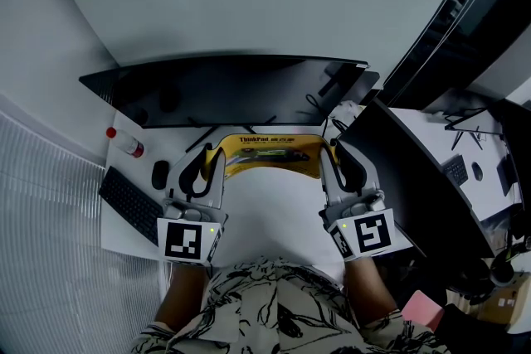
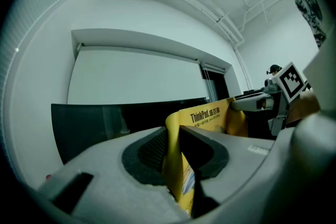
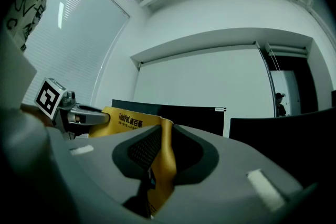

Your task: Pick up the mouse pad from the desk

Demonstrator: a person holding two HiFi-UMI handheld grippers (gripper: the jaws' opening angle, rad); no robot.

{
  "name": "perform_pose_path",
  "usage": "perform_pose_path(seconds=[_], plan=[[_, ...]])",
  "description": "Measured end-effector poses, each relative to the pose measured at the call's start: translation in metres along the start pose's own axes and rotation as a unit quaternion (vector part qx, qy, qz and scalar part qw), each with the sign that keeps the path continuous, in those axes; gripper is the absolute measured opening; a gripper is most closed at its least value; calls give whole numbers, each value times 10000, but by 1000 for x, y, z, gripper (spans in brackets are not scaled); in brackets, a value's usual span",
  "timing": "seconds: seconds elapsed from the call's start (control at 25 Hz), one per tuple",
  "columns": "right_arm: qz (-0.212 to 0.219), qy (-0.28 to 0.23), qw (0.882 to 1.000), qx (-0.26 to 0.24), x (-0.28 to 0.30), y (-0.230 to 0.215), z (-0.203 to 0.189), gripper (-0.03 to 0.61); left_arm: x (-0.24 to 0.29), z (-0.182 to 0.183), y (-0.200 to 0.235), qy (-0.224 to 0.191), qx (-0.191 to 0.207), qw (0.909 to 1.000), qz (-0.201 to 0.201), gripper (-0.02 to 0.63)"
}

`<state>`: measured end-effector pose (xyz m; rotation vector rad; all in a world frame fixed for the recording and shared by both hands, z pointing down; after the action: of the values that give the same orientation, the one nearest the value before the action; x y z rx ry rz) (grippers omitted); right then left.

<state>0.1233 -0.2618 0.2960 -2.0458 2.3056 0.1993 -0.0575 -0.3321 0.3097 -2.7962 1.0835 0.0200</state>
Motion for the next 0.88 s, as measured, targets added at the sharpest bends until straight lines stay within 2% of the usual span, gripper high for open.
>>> perform_pose_path(seconds=[0.6,0.88], plan=[[33,25,10000,5,-5,3,-1,75,-4,4,-2,-87,-84,9999,89,78],[23,-11,10000,15,-7,1,0,75,-6,4,-5,-46,-1,10000,70,78]])
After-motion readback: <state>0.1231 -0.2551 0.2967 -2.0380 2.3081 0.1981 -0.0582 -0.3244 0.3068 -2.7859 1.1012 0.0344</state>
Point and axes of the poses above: the fingertips, and each gripper's own axes: x forward along the fingers, y to its left, z out of its top, the point moved 1 cm from there along -x, backward along the fingers, and after that the axes turned 5 degrees about -y, right-handed, at the moved point
